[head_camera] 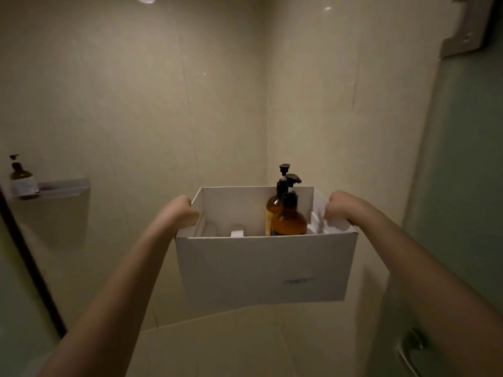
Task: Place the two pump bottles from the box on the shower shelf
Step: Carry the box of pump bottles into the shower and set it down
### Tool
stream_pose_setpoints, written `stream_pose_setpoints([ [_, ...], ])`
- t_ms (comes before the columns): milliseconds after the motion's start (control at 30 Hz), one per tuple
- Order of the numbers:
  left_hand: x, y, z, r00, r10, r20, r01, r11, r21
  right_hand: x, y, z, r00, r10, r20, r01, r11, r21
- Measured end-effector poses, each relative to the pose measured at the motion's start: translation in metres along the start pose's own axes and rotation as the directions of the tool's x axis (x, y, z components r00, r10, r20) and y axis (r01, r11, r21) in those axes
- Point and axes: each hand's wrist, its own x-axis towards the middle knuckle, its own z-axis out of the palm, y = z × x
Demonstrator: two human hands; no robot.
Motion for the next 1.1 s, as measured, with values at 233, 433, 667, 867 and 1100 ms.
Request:
stream_pose_setpoints([
  [233, 0.083, 0.007, 0.017, 0.995, -0.065, -0.082, 0.066, 0.998, 0.004, 0.11, -0.027, 0.003, 0.997, -0.073, 0.021, 0.074, 0.997, -0.016],
  [433, 0.134, -0.001, 0.014, 0.981, -0.133, -0.141, 0.133, 0.991, -0.004, 0.179, -0.065, 0.005, 0.987, -0.149, 0.053, 0.15, 0.989, -0.013],
  [667, 0.193, -0.023, 0.006, 0.96, -0.209, -0.185, 0.216, 0.976, 0.018, 0.244, -0.111, 0.028, 0.97, -0.217, 0.106, 0.219, 0.976, -0.006],
  [867, 0.243, -0.059, 0.004, 0.938, -0.291, -0.19, 0.297, 0.955, -0.001, 0.309, -0.161, 0.06, 0.945, -0.298, 0.134, 0.301, 0.954, 0.0],
  [1100, 0.308, -0.105, -0.015, 0.88, -0.363, -0.307, 0.383, 0.924, 0.003, 0.39, -0.25, 0.1, 0.894, -0.412, 0.178, 0.418, 0.909, 0.008],
])
